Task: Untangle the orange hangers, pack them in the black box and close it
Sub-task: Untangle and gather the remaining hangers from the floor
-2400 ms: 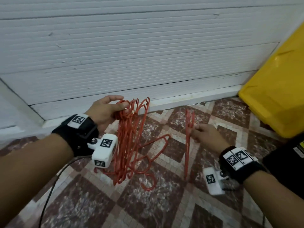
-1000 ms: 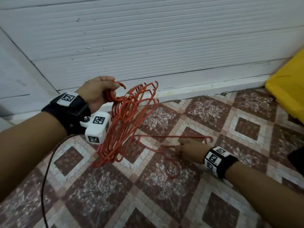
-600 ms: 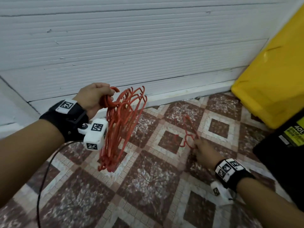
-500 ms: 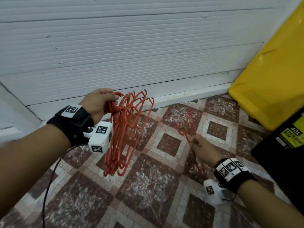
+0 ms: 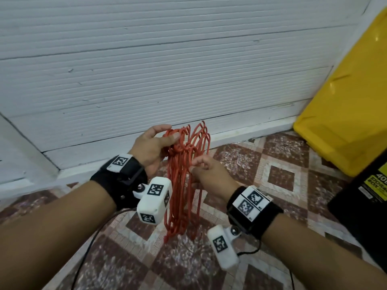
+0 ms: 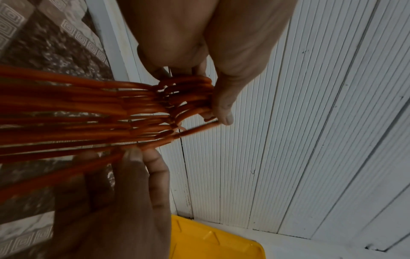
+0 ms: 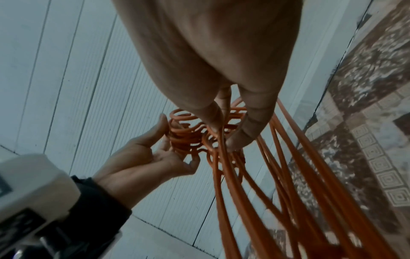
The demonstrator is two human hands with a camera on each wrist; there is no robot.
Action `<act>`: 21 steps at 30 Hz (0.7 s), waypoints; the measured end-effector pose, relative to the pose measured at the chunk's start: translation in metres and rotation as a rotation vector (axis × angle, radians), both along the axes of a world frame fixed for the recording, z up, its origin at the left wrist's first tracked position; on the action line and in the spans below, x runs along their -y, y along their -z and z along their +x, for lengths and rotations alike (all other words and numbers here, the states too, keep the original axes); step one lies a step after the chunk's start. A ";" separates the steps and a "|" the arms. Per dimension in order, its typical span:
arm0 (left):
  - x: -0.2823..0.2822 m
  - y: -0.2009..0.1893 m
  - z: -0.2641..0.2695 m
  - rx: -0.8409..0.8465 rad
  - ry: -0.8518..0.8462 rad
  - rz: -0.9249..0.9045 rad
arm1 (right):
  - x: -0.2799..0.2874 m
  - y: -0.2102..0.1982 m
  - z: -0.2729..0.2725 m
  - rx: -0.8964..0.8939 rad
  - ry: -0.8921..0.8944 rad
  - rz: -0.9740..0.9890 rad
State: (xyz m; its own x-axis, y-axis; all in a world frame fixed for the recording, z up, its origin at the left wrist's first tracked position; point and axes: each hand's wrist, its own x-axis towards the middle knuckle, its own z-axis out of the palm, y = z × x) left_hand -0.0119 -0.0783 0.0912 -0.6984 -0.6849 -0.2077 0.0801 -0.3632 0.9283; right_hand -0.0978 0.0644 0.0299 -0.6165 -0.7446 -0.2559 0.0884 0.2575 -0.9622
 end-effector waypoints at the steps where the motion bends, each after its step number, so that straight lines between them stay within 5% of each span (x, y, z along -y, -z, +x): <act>1: -0.001 0.000 0.000 -0.006 0.010 -0.006 | 0.003 0.001 0.002 0.017 0.008 -0.007; 12: 0.007 0.013 -0.007 0.093 0.025 -0.226 | 0.008 0.009 0.007 0.108 -0.050 0.024; 18: 0.039 0.008 -0.013 0.158 0.158 -0.354 | -0.012 -0.007 -0.053 -0.905 -0.070 0.331; 21: 0.043 -0.011 -0.021 0.208 0.329 -0.448 | -0.016 -0.023 -0.078 -1.086 -0.137 0.380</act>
State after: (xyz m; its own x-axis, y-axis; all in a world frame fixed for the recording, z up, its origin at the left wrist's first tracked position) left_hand -0.0325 -0.1215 0.1017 -0.8647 -0.4916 -0.1034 -0.1700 0.0927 0.9811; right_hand -0.1758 0.0808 0.0531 -0.5689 -0.8110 0.1368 -0.7880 0.4898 -0.3730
